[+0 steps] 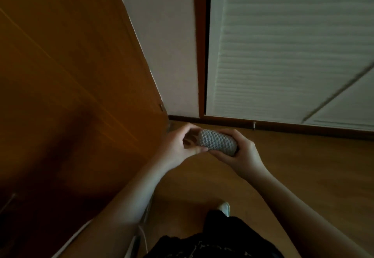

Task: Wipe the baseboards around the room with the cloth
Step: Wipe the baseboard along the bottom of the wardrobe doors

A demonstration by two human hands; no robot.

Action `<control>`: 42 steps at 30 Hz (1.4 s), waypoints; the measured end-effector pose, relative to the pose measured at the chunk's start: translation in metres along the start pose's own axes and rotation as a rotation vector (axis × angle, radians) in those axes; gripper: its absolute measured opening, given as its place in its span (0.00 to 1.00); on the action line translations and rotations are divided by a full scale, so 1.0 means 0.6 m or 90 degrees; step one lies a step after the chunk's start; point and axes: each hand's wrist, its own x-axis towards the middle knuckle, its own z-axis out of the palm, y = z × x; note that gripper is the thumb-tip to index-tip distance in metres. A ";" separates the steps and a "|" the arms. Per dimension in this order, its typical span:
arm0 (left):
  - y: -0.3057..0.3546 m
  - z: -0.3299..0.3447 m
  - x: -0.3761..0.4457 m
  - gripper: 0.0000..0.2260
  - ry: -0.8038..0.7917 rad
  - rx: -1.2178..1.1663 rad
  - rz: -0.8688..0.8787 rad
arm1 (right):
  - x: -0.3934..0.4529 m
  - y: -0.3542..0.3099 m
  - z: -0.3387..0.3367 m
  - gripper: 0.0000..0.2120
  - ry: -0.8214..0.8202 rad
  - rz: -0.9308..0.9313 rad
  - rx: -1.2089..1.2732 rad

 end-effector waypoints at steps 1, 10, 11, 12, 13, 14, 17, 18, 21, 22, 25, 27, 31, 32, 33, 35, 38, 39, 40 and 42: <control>0.000 -0.006 0.018 0.18 0.005 0.010 0.002 | 0.024 0.008 -0.007 0.27 -0.010 -0.009 -0.008; -0.100 -0.054 0.091 0.14 0.131 0.043 -0.175 | 0.147 0.074 0.009 0.26 0.010 0.012 -0.033; -0.117 -0.059 0.096 0.15 0.140 0.066 -0.185 | 0.154 0.080 0.017 0.26 0.017 0.018 -0.036; -0.135 -0.064 0.102 0.16 0.146 0.093 -0.191 | 0.161 0.086 0.025 0.26 0.026 0.027 -0.040; -0.154 -0.068 0.108 0.17 0.150 0.123 -0.186 | 0.169 0.090 0.032 0.26 0.035 0.037 -0.044; -0.175 -0.072 0.115 0.18 0.152 0.154 -0.172 | 0.177 0.094 0.040 0.26 0.043 0.045 -0.048; -0.237 -0.088 0.138 0.20 0.142 0.269 -0.120 | 0.206 0.099 0.059 0.25 0.074 0.066 -0.057; -0.257 -0.095 0.147 0.21 0.133 0.316 -0.100 | 0.216 0.100 0.066 0.24 0.090 0.076 -0.054; -0.310 -0.117 0.169 0.23 0.092 0.407 -0.071 | 0.238 0.103 0.090 0.24 0.150 0.098 -0.058; -0.328 -0.125 0.180 0.23 0.075 0.425 -0.067 | 0.245 0.106 0.100 0.24 0.166 0.108 -0.056; -0.372 -0.143 0.208 0.25 0.007 0.475 -0.065 | 0.258 0.121 0.129 0.25 0.209 0.118 -0.069; -0.394 -0.148 0.228 0.26 -0.038 0.498 -0.061 | 0.261 0.134 0.144 0.25 0.225 0.142 -0.064; -0.428 -0.140 0.268 0.27 -0.074 0.533 -0.071 | 0.273 0.170 0.152 0.24 0.214 0.182 -0.052; -0.439 -0.133 0.283 0.27 -0.074 0.539 -0.081 | 0.286 0.189 0.148 0.24 0.202 0.187 -0.050; -0.447 -0.131 0.290 0.28 -0.073 0.548 -0.089 | 0.297 0.200 0.147 0.24 0.195 0.187 -0.053; -0.469 -0.119 0.309 0.29 -0.075 0.571 -0.092 | 0.328 0.237 0.141 0.24 0.189 0.193 -0.051; -0.514 -0.086 0.340 0.30 -0.094 0.567 -0.141 | 0.386 0.309 0.138 0.24 0.182 0.207 -0.030; -0.530 -0.073 0.351 0.30 -0.097 0.565 -0.155 | 0.404 0.334 0.138 0.24 0.181 0.208 -0.027; -0.547 -0.061 0.362 0.30 -0.103 0.565 -0.165 | 0.422 0.359 0.139 0.24 0.177 0.208 -0.027; -0.584 -0.037 0.383 0.30 -0.117 0.559 -0.178 | 0.448 0.408 0.147 0.24 0.165 0.217 -0.027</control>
